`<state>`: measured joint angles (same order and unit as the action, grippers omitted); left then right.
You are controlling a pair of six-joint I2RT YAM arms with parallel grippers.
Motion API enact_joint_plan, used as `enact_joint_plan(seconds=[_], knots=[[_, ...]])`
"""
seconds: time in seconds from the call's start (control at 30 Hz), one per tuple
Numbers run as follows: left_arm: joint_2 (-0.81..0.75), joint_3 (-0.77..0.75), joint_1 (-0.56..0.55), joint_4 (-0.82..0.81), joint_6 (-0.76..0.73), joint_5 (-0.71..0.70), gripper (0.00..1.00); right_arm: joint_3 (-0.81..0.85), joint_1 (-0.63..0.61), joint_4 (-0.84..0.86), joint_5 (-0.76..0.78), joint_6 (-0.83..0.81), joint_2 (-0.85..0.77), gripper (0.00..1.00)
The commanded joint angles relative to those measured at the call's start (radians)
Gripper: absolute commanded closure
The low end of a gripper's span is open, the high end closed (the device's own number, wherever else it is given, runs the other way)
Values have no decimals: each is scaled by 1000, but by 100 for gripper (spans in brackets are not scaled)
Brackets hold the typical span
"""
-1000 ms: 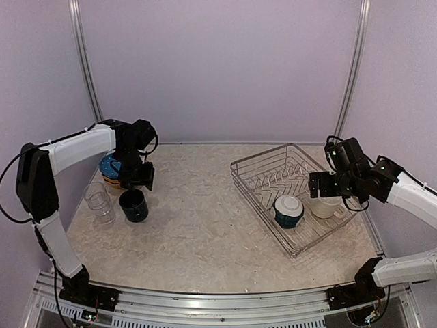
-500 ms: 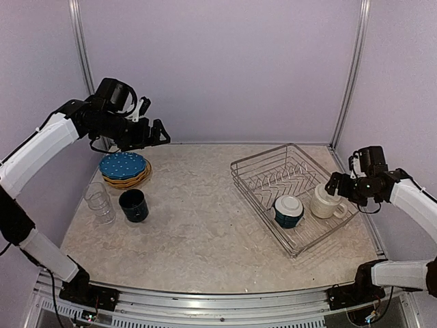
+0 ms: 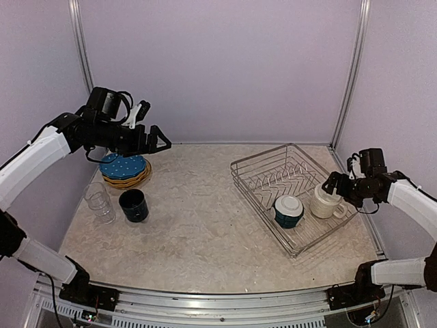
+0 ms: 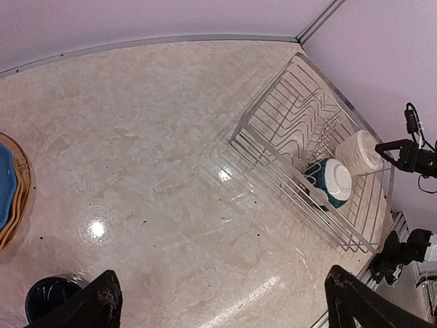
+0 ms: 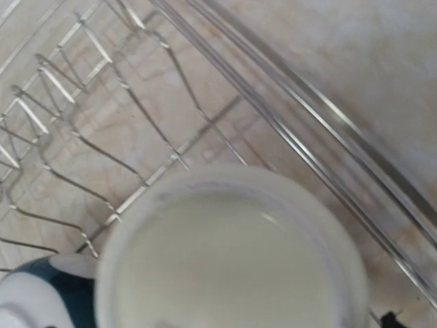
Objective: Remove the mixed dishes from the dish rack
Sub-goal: Grab the cup from the dish rack.
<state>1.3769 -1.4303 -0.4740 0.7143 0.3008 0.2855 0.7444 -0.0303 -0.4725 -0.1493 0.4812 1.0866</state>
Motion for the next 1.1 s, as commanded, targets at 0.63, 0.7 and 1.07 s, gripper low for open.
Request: enact_joint_plan(seconds=[0.63,0.7,1.07], knots=[[2,11,62,-21,6,137,1,-45,-55,-101,-159,97,-21,0],[5,9,64,-21,7,141,1,-34,-93,-135,-118,98,-14,0],[16,8,74,-26,24,181,1,-12,-173,-225,113,89,24,22]])
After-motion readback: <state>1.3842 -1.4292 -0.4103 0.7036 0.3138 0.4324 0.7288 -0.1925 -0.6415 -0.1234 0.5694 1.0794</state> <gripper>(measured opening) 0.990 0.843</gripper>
